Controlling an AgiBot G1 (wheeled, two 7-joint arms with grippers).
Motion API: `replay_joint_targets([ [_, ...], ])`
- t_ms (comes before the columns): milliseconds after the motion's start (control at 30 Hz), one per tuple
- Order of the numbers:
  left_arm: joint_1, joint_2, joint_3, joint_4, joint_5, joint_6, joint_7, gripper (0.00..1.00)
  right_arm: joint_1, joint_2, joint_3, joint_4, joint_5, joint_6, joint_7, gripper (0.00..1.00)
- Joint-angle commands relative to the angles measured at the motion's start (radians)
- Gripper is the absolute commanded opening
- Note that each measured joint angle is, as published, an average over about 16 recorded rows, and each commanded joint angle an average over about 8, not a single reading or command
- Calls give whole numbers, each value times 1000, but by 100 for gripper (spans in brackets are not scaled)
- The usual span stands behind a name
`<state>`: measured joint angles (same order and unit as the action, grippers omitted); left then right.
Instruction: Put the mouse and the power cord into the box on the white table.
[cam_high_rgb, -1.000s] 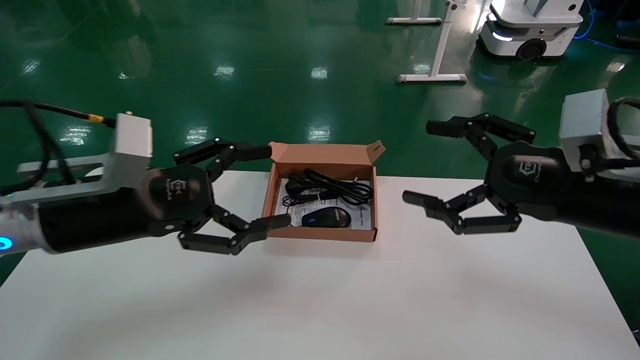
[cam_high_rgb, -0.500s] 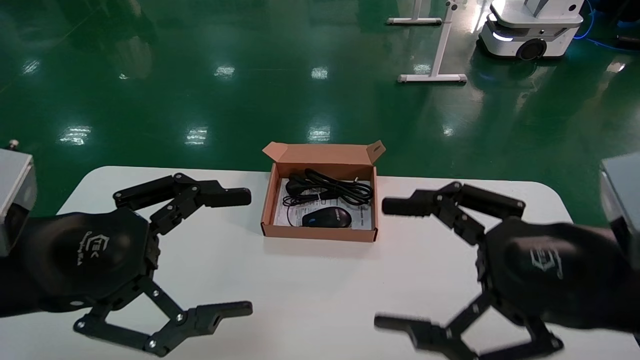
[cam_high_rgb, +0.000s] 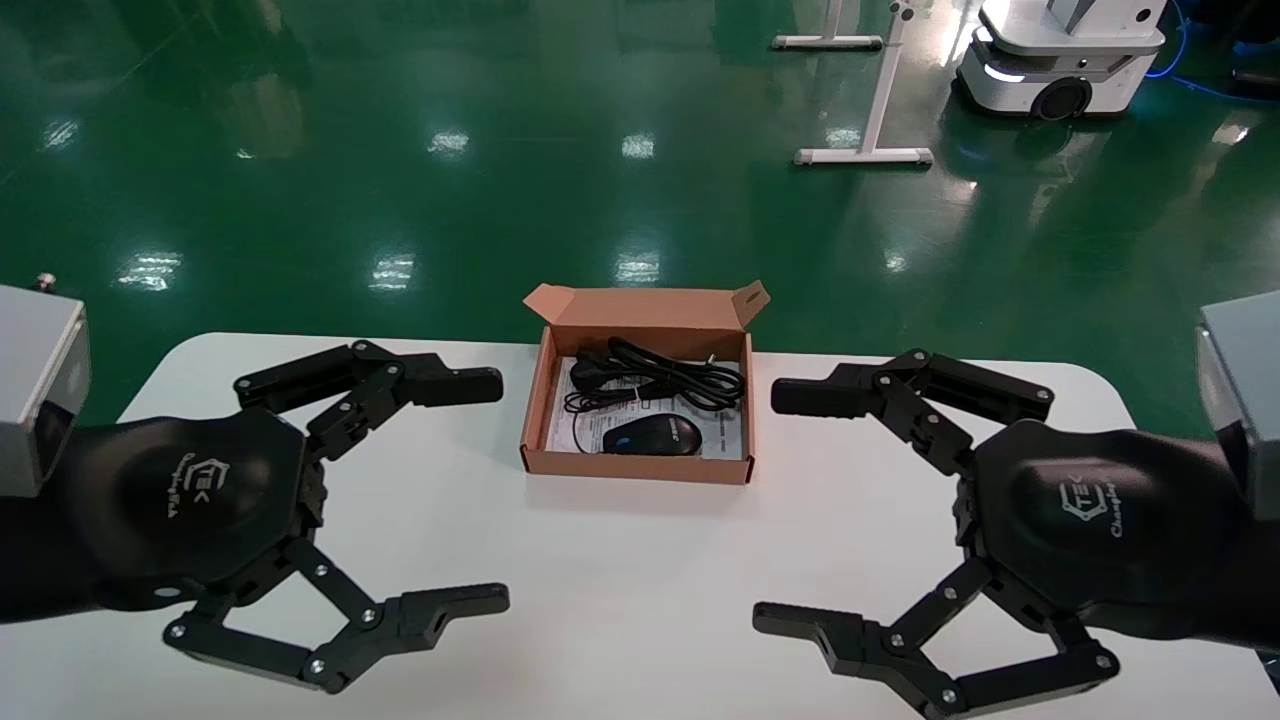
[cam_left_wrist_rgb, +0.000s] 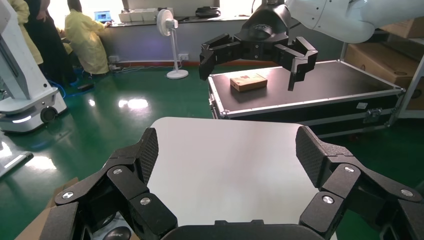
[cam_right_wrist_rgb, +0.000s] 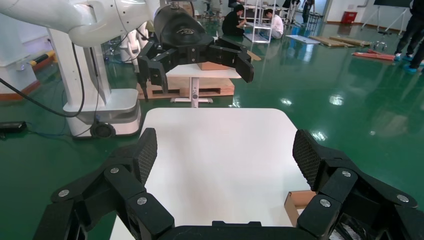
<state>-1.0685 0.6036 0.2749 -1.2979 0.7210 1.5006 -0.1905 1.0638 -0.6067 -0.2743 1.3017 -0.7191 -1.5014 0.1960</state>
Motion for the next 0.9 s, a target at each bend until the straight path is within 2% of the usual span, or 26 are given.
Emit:
replay_joint_targets([
  [33, -1, 1, 1, 3, 2, -1, 1, 100, 2, -1, -1, -4, -3, 2, -2, 100],
  [900, -5, 7, 4, 13, 8, -5, 3, 100, 11, -4, -5, -18, -11, 6, -9, 100],
])
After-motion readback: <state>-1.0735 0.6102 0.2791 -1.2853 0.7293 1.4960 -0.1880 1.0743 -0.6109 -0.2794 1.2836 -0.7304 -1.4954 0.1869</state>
